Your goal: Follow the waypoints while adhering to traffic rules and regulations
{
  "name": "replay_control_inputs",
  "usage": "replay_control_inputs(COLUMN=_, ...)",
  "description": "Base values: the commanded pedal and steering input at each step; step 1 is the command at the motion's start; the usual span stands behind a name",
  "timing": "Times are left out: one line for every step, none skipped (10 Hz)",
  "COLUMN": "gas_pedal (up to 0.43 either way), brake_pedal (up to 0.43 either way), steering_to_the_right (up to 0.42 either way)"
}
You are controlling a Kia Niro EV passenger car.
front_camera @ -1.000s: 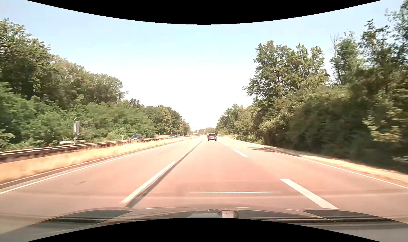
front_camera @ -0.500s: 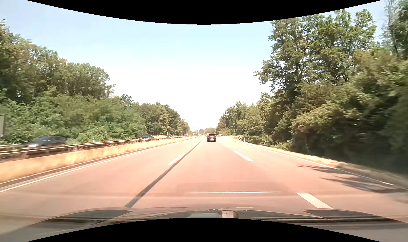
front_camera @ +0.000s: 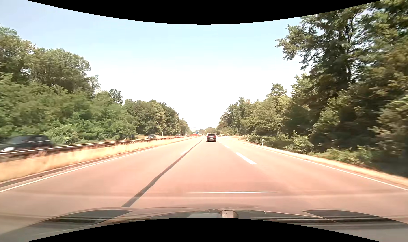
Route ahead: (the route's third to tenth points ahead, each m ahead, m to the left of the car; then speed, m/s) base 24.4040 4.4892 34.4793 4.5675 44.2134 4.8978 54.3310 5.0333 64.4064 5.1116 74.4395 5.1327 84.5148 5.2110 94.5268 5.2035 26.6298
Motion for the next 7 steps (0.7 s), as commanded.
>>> replay_control_inputs(gas_pedal=0.118, brake_pedal=0.000, steering_to_the_right=-0.001)
replay_control_inputs(gas_pedal=0.098, brake_pedal=0.000, steering_to_the_right=-0.001)
replay_control_inputs(gas_pedal=0.079, brake_pedal=0.000, steering_to_the_right=-0.001)
replay_control_inputs(gas_pedal=0.047, brake_pedal=0.000, steering_to_the_right=-0.001)
replay_control_inputs(gas_pedal=0.047, brake_pedal=0.000, steering_to_the_right=-0.001)
replay_control_inputs(gas_pedal=0.047, brake_pedal=0.000, steering_to_the_right=-0.001)
replay_control_inputs(gas_pedal=0.047, brake_pedal=0.000, steering_to_the_right=-0.001)
